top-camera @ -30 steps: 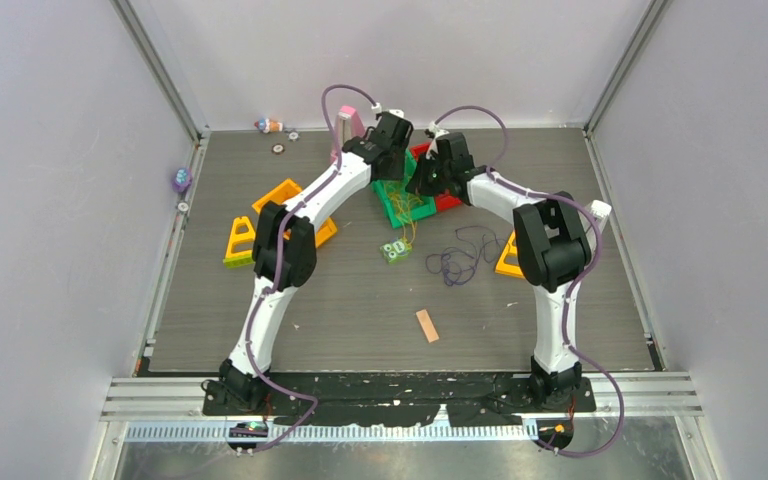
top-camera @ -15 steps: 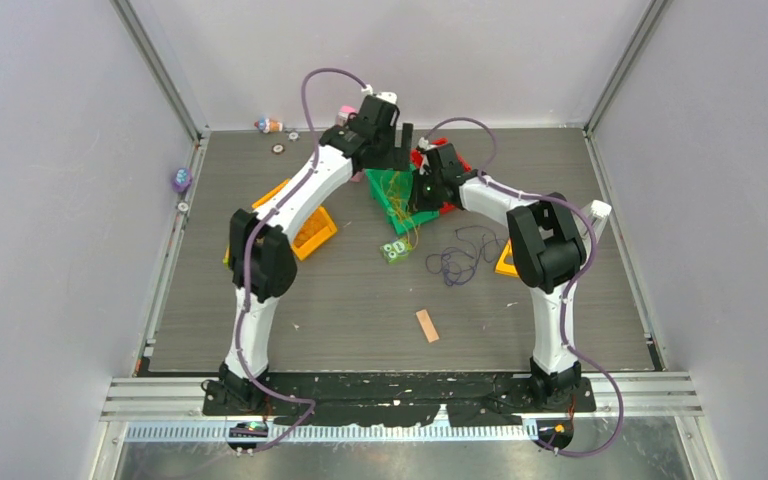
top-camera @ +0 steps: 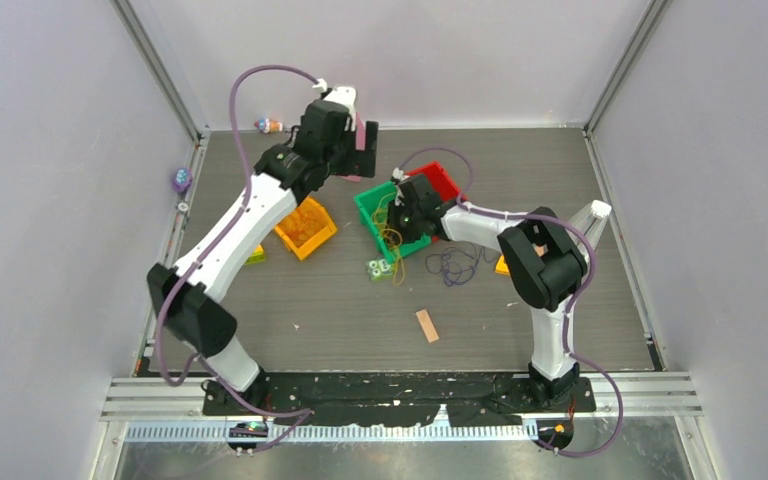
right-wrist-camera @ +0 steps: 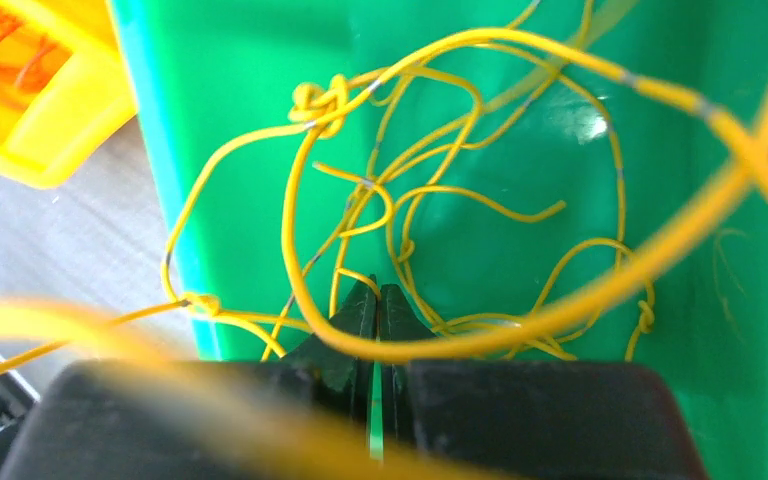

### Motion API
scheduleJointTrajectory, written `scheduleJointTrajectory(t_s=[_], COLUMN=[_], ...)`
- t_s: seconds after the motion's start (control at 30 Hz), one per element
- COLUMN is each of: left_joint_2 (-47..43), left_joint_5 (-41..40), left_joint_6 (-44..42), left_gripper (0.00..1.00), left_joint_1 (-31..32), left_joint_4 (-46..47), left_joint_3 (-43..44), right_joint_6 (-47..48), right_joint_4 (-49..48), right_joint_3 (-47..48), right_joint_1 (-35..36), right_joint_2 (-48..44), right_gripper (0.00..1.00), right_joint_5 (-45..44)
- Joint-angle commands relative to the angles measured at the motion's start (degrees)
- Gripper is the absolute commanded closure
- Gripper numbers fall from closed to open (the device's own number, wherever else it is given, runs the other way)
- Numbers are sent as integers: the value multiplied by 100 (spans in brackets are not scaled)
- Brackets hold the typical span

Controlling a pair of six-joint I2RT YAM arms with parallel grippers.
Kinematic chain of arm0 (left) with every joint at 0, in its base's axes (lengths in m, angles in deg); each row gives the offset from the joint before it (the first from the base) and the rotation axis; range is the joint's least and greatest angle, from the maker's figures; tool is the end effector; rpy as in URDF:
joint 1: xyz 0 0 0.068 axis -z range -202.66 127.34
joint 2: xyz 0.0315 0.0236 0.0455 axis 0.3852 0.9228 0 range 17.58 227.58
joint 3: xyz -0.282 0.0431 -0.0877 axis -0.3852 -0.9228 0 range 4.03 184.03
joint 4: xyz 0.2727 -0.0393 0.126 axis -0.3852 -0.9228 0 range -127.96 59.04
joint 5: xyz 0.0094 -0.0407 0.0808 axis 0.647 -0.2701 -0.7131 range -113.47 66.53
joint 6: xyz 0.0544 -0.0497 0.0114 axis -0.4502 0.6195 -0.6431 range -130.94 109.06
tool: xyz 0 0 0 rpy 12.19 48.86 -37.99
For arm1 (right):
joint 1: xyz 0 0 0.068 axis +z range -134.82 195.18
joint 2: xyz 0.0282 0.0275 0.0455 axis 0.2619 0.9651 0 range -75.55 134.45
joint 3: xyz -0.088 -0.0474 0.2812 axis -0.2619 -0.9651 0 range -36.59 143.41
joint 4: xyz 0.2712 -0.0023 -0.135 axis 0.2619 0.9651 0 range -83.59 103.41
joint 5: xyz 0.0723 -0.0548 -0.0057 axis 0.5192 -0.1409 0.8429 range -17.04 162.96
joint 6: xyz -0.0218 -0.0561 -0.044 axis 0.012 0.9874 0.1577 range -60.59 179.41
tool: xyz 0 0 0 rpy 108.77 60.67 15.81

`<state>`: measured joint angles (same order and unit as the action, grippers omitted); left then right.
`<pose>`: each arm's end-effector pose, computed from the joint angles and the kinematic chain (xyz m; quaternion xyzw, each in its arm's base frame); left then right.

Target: Untangle the cables

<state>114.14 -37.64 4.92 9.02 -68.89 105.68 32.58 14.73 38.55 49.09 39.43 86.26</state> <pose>0.3900 -0.2227 0.4144 0.0615 0.8713 -0.0922 0.4781 0.4010 0.2868 0.1372 -0.0986 0.9234 0.2727 0.2513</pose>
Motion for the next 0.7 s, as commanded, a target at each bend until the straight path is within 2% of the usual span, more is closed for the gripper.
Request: scheduleJointTrajectory(t_s=[0.0,0.13,0.3,0.43,0.67], left_joint_2=[-905,-1522,-1948,-2359,-2203], left_joint_5=[-292,-297,-363,-409,269], left_joint_6=[-80,42,97,139,401], left_gripper=[0,0,0,0,0], left_joint_1=[-96,-183,-189,-219,-445], left_joint_4=[630,846,561,794,738], left_joint_3=[-972,-1726,-2041,-2503,-2652], right_joint_6=[-545,-268,117,494,971], right_joint_4=[-553,-289,-31,353,495], right_joint_3=[-190,-88,-31,251,794], right_joint_1=[328,318,264,225,220], right_joint_2=[-549,-703,-1063,-1142,-704], right_gripper=[93,90,89,89,91], right_joint_5=[-129,-471,-873,-1242,-1833])
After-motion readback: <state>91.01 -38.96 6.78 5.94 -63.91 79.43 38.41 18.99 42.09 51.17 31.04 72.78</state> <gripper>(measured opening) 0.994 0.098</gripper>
